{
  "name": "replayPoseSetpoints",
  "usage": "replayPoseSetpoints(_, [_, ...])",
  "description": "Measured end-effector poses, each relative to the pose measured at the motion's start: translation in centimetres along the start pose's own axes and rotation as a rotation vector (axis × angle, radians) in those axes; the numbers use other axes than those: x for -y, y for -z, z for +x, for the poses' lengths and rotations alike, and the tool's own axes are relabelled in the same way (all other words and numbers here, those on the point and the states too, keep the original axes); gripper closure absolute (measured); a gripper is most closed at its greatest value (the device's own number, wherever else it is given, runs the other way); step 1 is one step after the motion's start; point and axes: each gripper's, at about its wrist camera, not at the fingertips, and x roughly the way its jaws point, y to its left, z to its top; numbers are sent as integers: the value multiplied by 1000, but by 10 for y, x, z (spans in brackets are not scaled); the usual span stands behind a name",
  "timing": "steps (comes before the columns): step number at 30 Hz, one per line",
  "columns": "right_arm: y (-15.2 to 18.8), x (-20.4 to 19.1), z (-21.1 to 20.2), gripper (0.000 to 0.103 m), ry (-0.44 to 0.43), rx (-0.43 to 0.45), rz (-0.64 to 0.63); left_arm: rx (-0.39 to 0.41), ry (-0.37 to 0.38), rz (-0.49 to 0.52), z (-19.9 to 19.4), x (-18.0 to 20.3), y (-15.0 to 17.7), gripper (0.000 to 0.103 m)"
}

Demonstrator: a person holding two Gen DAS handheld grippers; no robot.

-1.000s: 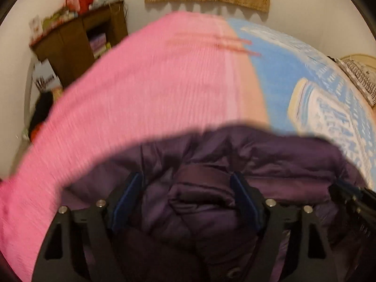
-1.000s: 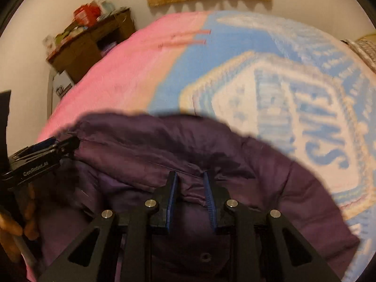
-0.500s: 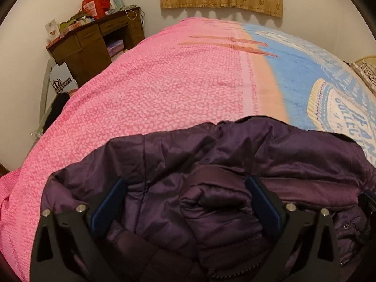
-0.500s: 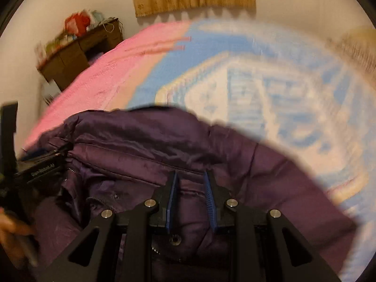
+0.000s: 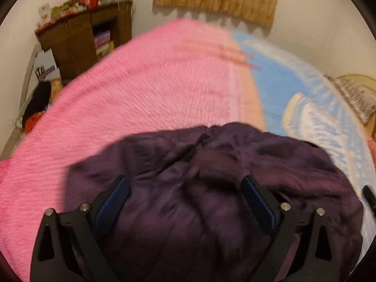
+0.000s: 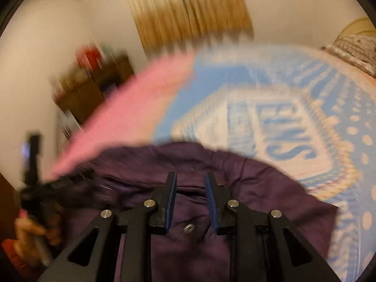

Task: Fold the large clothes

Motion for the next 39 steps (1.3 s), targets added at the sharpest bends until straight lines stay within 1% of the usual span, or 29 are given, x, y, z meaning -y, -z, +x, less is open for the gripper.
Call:
replayPoseSetpoints(1, [4, 3, -23, 42, -3, 45, -4, 36, -22, 23, -16, -2, 5, 4])
replayPoseSetpoints(2, [10, 4, -42, 40, 26, 72, -17, 66, -41, 62, -34, -4, 13, 4])
replayPoseSetpoints(3, [17, 5, -56, 40, 58, 83, -32, 85, -53, 98, -51, -10, 23, 4])
replayPoseSetpoints(4, [27, 7, -67, 40, 71, 77, -49, 100, -62, 107, -62, -18, 30, 4])
replayPoseSetpoints(6, [47, 12, -82, 40, 78, 45, -69, 124, -83, 55, -87, -42, 51, 3])
replayPoseSetpoints(8, [68, 16, -89, 41, 105, 24, -83, 117, -84, -1, -99, -63, 70, 3])
replayPoseSetpoints(9, [77, 17, -89, 50, 119, 9, -87, 99, -98, -26, -101, -68, 80, 3])
replayPoseSetpoints(10, [83, 18, -86, 63, 130, -9, -84, 87, -110, -40, -100, -68, 86, 3])
replayPoseSetpoints(12, [94, 25, -69, 64, 141, -71, -41, 67, -143, -34, -88, -66, 97, 3])
replayPoseSetpoints(14, [101, 28, -56, 63, 162, -64, -35, 40, -206, -32, -65, -62, 96, 1])
replayPoseSetpoints(15, [103, 26, -51, 63, 174, -59, -57, 28, -235, -71, -51, -69, 95, 0])
replayPoseSetpoints(16, [105, 23, -47, 60, 184, -56, -83, 25, -231, -104, -45, -72, 96, 0])
replayPoseSetpoints(17, [107, 20, -45, 57, 188, -53, -98, 16, -212, -153, -35, -80, 96, 0])
replayPoseSetpoints(18, [107, 17, -43, 51, 191, -51, -115, 0, -184, -198, -25, -87, 96, 0])
replayPoseSetpoints(19, [108, 13, -41, 46, 188, -52, -141, -1, -172, -219, -21, -91, 95, 0])
replayPoseSetpoints(20, [108, 11, -38, 45, 190, -55, -156, 5, -183, -218, -19, -90, 92, 0])
replayPoseSetpoints(21, [108, 8, -37, 43, 199, -56, -170, 6, -206, -198, -16, -86, 89, 0])
replayPoseSetpoints(24, [112, 2, -35, 39, 224, -56, -202, 11, -226, -163, -12, -81, 83, 0])
replayPoseSetpoints(26, [112, 2, -36, 36, 209, -62, -199, 2, -207, -161, -14, -84, 81, 0])
replayPoseSetpoints(27, [111, 3, -38, 36, 200, -65, -190, -11, -176, -160, -20, -88, 80, 0])
replayPoseSetpoints(28, [109, 5, -45, 36, 193, -70, -172, -23, -124, -149, -33, -95, 80, 2])
replayPoseSetpoints(29, [108, 7, -61, 36, 174, -64, -134, -11, -95, -142, -47, -99, 83, 8])
replayPoseSetpoints(30, [110, 11, -85, 36, 124, -32, -86, 34, -56, -125, -70, -106, 88, 8])
replayPoseSetpoints(31, [115, 15, -110, 36, 66, -1, -53, 76, -38, -105, -89, -111, 95, 8])
replayPoseSetpoints(32, [121, 19, -128, 36, 34, 11, -40, 117, -21, -74, -109, -117, 104, 4])
replayPoseSetpoints(33, [128, 23, -146, 36, 12, 10, -35, 149, -3, -37, -131, -125, 116, 1])
replayPoseSetpoints(35, [152, 33, -182, 36, 13, -17, -37, 179, 19, 6, -158, -133, 138, 0])
replayPoseSetpoints(37, [184, 46, -210, 36, 13, -59, -23, 174, 54, 28, -175, -145, 166, 0])
replayPoseSetpoints(39, [210, 54, -229, 36, 21, -95, -6, 153, 103, 18, -186, -157, 196, 0])
